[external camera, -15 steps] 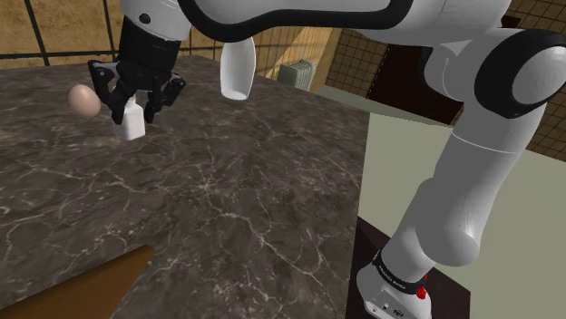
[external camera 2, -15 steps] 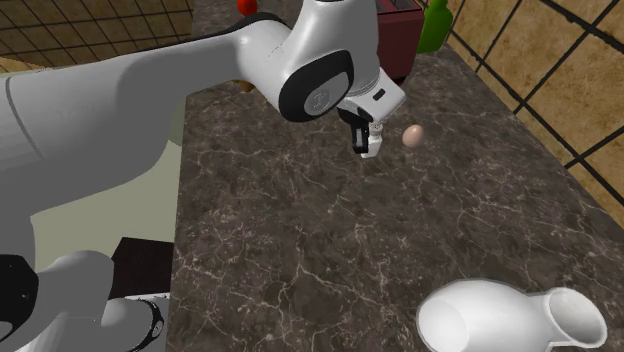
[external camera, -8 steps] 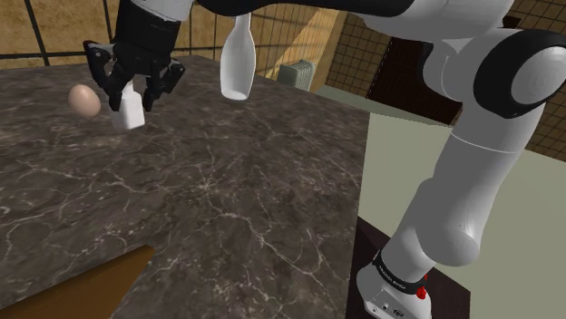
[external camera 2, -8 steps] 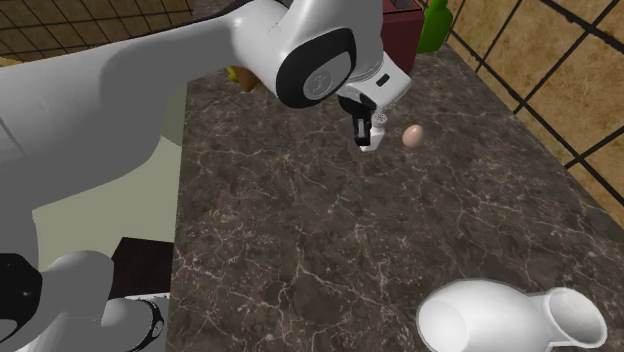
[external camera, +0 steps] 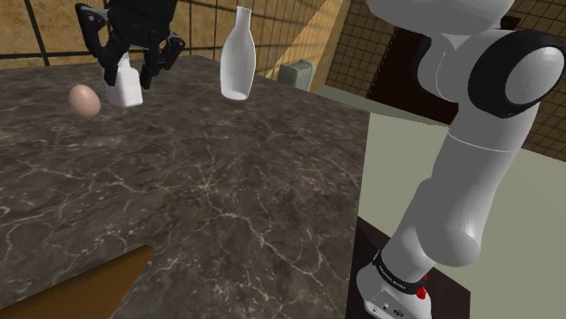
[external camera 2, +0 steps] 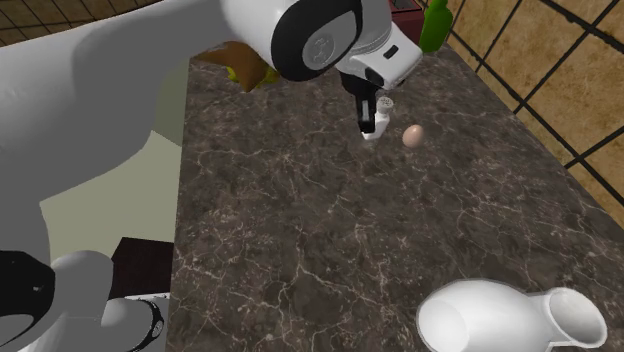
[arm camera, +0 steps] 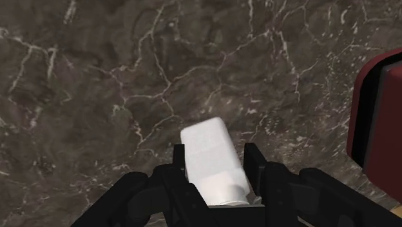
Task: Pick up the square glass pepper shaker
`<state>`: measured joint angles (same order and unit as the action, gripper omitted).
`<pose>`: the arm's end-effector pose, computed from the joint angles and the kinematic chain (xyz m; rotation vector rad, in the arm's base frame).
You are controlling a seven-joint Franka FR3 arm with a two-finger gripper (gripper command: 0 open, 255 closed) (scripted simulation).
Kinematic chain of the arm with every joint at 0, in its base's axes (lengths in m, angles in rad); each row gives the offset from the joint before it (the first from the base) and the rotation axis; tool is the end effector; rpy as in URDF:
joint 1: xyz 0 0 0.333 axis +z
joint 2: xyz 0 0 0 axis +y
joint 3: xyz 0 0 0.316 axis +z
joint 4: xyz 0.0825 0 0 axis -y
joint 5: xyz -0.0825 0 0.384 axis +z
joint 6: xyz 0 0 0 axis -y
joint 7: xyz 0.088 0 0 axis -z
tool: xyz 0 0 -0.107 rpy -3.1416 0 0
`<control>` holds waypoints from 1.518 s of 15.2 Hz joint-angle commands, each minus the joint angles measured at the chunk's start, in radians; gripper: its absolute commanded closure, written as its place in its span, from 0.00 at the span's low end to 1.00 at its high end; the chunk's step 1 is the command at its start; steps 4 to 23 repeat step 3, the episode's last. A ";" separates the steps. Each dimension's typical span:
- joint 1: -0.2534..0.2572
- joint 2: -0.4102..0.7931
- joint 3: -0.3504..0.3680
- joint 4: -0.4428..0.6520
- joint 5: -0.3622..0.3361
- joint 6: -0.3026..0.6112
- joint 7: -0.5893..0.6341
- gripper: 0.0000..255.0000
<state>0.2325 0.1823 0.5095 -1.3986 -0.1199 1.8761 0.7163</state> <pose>0.4932 0.3963 0.6436 -2.9297 -0.0324 -0.3820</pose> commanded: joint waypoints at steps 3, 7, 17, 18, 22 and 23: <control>0.007 0.013 0.001 0.045 -0.007 -0.035 0.003 1.00; 0.007 0.013 0.001 0.045 -0.007 -0.035 0.003 1.00; 0.007 0.013 0.001 0.045 -0.007 -0.035 0.003 1.00; 0.007 0.013 0.001 0.045 -0.007 -0.035 0.003 1.00; 0.007 0.013 0.001 0.045 -0.007 -0.035 0.003 1.00; 0.007 0.013 0.001 0.045 -0.007 -0.035 0.003 1.00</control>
